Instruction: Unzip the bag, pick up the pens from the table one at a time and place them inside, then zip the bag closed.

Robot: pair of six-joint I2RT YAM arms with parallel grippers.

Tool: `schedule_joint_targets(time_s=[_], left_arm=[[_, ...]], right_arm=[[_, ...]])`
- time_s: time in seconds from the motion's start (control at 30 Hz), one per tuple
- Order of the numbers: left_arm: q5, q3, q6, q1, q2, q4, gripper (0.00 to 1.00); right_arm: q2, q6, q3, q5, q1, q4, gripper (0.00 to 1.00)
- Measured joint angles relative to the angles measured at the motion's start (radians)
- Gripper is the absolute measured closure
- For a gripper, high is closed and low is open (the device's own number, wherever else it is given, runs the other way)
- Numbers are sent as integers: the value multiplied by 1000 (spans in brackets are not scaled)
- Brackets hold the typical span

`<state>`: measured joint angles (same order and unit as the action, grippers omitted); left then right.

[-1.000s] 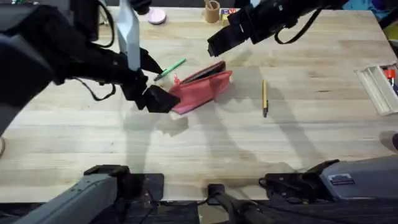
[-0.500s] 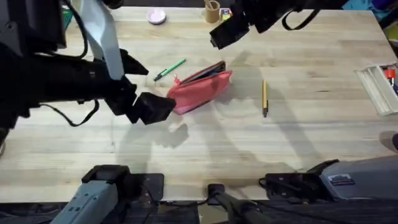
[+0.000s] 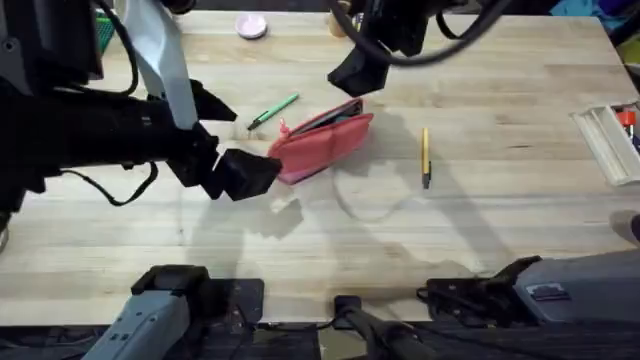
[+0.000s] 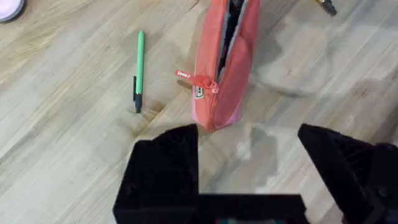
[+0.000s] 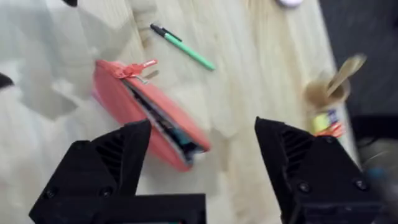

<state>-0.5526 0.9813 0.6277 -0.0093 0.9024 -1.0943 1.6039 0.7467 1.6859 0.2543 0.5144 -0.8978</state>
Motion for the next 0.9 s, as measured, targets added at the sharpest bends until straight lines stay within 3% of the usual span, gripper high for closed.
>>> schedule_joint_targets(time_s=[0.23,0.7,0.73,0.9], left_arm=[[0,0,0,0,0,0,6],[0,0,0,0,0,-1,6],[0,0,0,0,0,-2,6],[0,0,0,0,0,-2,6]], right_arm=[[0,330,2,-3,1,77,5],[12,436,2,-3,14,-38,16],[18,438,2,-3,14,-39,61],[56,440,2,-4,22,-48,510]])
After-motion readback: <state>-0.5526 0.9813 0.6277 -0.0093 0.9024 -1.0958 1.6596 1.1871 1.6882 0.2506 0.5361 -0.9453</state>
